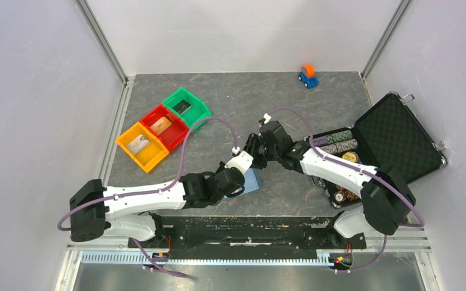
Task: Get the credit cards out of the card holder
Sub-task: Place the credit card in the storage box.
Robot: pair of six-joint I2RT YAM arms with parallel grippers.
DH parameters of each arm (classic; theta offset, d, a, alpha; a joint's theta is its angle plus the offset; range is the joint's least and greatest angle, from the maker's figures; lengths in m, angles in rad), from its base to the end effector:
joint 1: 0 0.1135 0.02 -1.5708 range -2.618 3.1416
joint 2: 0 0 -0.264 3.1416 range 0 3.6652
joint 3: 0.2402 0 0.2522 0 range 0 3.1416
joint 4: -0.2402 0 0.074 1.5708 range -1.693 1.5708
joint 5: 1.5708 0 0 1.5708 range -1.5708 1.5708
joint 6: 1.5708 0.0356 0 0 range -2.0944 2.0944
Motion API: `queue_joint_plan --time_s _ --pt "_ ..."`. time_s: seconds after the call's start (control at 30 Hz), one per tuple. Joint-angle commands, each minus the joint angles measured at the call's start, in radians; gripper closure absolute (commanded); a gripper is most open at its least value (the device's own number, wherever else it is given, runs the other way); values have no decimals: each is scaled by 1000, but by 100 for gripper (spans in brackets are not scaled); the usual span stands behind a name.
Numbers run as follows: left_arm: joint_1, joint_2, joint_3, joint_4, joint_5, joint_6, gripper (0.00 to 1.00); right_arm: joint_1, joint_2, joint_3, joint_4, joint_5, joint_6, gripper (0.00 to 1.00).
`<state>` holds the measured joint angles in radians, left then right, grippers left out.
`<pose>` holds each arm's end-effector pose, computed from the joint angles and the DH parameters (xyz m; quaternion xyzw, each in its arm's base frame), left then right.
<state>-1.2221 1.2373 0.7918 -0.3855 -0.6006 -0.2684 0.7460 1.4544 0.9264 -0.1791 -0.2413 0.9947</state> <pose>0.1044 -0.2282 0.2352 0.3138 0.8404 -0.0315 0.4408 0.2246 0.2192 0.2336 0.0618 0.9009 0.3881 0.1843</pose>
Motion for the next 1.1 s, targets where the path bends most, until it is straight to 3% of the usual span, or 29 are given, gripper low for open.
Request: queue_joint_plan --time_s 0.0,0.07,0.13,0.27,0.47,0.7,0.9,1.07 --pt "-13 16 41 54 -66 41 98 4 -20 -13 28 4 9 71" --pt "-15 16 43 54 -53 30 98 4 -27 -25 39 2 2 89" --pt "-15 11 44 53 -43 22 95 1 -37 -49 65 0 -1 100" --pt "-15 -14 36 51 -57 12 92 -13 -68 -109 149 -5 -8 100" --pt "-15 -82 6 27 -40 -30 53 -35 -115 -163 217 6 -60 100" --pt "13 -165 24 -56 0 -125 41 -76 -181 -242 296 -5 -216 100" --pt "228 -235 34 -47 313 -209 39 -88 -271 -327 444 -87 -348 100" --pt "394 -280 42 -7 551 -260 37 -105 -328 -394 555 -138 -349 100"
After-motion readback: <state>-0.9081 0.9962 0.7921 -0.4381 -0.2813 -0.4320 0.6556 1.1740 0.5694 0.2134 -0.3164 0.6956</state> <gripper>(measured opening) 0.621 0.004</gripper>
